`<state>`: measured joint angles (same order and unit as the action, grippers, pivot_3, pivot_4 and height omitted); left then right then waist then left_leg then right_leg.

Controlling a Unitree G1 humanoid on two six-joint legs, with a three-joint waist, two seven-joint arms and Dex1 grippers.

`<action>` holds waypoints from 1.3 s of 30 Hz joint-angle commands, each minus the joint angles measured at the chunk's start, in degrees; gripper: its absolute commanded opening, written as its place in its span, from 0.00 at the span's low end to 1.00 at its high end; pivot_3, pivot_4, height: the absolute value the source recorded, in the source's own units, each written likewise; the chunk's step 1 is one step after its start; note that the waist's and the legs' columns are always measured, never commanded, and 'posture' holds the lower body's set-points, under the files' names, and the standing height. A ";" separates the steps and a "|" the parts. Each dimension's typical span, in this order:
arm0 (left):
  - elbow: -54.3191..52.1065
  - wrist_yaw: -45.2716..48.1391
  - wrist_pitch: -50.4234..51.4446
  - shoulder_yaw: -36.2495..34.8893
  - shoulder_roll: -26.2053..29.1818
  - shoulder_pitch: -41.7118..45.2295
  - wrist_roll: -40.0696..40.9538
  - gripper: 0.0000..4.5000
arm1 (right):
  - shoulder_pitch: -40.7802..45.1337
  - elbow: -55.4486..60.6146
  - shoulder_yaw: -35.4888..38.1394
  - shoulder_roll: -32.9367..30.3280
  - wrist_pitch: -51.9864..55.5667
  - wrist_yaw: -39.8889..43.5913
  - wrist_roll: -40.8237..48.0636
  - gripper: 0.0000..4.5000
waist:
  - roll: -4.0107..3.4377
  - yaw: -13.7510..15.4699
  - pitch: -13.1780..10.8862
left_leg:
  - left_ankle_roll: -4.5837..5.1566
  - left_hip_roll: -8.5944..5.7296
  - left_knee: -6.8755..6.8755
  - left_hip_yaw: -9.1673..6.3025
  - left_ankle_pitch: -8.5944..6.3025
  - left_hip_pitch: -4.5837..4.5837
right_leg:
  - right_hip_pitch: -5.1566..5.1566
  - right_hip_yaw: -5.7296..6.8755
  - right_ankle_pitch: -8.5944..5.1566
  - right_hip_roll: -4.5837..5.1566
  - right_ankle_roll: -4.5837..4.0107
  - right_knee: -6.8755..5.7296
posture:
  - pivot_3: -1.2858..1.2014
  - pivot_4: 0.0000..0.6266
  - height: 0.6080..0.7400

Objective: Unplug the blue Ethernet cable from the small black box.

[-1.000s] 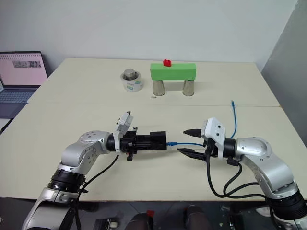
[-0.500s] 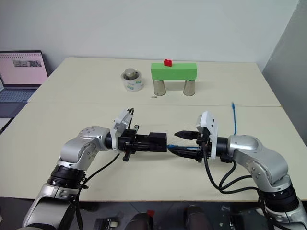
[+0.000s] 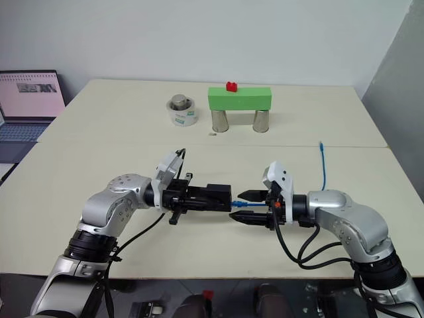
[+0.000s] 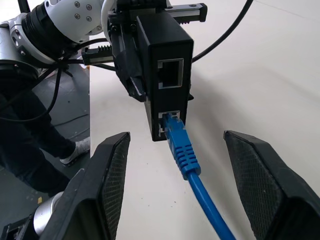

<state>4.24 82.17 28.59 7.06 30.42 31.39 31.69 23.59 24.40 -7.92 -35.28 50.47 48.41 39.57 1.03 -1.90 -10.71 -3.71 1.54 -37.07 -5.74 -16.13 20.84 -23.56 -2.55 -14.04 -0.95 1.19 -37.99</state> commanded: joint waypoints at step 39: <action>-4.33 1.30 -2.21 0.71 1.60 -2.73 -0.13 0.18 | 1.81 -0.14 0.71 -0.18 1.33 1.66 2.29 0.01 | 0.00 0.00 0.00 | 0.00 0.00 0.02 0.01 0.00 0.02 | -0.02 0.00 0.00 0.00 0.00 0.03 | 0.52 0.24 1.00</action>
<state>2.63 82.10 27.06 7.11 31.36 29.06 31.28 23.83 23.21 -8.19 -35.08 52.01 50.02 41.59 1.03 -1.90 -10.71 -3.71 1.54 -37.05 -5.73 -16.13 20.86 -23.58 -2.55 -14.05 -0.95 1.19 -37.96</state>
